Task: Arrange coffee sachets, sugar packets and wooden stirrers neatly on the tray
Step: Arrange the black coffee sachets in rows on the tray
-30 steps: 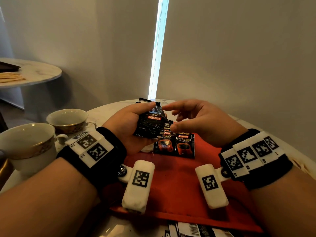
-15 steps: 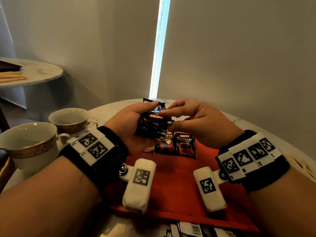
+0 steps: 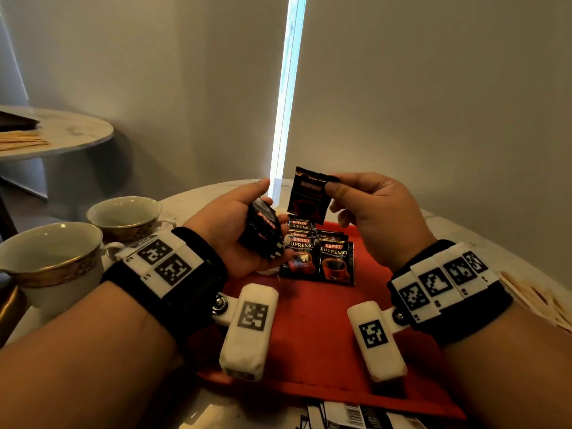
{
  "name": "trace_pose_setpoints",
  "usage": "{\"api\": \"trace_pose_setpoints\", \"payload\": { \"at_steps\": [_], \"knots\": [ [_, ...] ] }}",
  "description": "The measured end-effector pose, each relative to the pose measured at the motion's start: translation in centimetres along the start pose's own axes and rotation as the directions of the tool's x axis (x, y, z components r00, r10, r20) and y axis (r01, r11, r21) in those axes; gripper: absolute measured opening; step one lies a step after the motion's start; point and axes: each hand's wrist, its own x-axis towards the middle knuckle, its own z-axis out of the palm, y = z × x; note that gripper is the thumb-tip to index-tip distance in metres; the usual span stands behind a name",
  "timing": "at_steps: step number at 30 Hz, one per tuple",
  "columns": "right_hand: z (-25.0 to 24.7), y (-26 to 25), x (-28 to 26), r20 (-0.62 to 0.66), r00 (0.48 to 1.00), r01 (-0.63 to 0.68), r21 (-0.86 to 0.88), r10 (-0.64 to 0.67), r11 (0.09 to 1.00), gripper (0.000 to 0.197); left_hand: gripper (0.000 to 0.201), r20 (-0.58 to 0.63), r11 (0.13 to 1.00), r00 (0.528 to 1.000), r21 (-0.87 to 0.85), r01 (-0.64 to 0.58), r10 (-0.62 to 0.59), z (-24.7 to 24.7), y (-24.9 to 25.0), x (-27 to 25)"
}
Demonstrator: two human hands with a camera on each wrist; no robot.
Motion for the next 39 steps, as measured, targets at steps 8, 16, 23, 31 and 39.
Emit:
{"api": "trace_pose_setpoints", "payload": {
  "at_steps": [8, 16, 23, 31, 39],
  "knots": [
    [-0.2, 2.4, 0.7, -0.028, 0.941, -0.337, 0.003, 0.337, 0.941, 0.009, 0.02, 0.006, 0.999, 0.999, 0.02, 0.033, -0.033, -0.3, 0.1, 0.3],
    [0.5, 2.3, 0.0, 0.085, 0.861, -0.499, -0.051, 0.502, 0.865, 0.013, 0.023, -0.014, 0.996, 0.997, 0.026, 0.081, -0.08, 0.0, -0.6, 0.9],
    [0.8, 2.0, -0.3, 0.101, 0.848, -0.503, -0.152, 0.52, 0.851, 0.018, 0.026, -0.011, 0.995, 0.995, 0.014, 0.097, -0.097, -0.2, -1.2, 1.6],
    [0.8, 1.6, -0.6, 0.067, 0.859, -0.475, -0.265, 0.508, 0.839, 0.018, 0.024, -0.028, 0.995, 0.995, -0.02, 0.093, -0.094, -0.2, -1.3, 1.8],
    [0.7, 1.8, -0.3, 0.027, 0.891, -0.411, -0.375, 0.453, 0.831, 0.013, 0.022, -0.037, 0.997, 0.996, -0.009, 0.08, -0.08, -0.2, -1.1, 1.5]
  ]
}}
